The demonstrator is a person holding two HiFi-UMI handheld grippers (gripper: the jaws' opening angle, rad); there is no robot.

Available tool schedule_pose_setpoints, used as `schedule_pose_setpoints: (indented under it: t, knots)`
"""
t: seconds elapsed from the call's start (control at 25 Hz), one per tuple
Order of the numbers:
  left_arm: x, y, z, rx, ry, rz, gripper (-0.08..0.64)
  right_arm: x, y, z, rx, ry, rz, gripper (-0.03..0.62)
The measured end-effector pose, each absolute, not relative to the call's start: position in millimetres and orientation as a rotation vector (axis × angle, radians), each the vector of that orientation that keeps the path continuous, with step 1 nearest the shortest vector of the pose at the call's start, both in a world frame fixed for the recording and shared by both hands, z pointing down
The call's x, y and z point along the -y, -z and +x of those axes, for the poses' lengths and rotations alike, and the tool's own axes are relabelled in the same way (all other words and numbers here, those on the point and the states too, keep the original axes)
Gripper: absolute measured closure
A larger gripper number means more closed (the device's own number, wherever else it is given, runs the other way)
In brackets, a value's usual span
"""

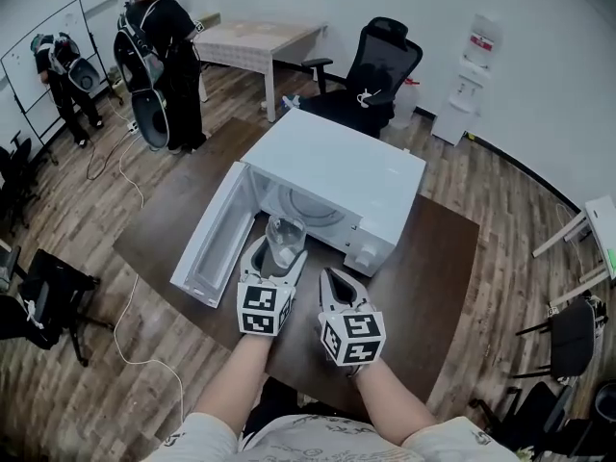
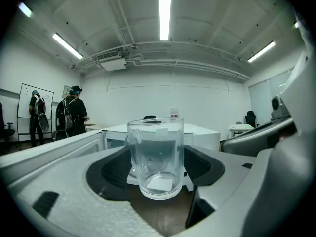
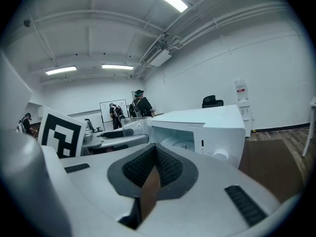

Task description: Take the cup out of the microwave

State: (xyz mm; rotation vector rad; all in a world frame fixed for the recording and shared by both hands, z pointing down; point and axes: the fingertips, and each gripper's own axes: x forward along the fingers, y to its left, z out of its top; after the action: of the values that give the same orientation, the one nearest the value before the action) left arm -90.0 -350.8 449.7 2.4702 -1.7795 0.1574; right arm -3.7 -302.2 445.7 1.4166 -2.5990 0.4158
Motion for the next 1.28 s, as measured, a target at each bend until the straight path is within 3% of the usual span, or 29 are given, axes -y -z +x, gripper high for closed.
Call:
schedule_pose_setpoints:
  t: [0.52, 1.28]
  knots:
    - [272, -395, -108, 1.852, -0.166, 2.434, 0.23, 274, -396, -12, 2.734, -0.319, 1.357, 0.581]
    - [254, -396, -112, 1.869, -0.173, 2.432, 0.23, 269, -397, -14, 2.719, -0.317, 1.346, 0.581]
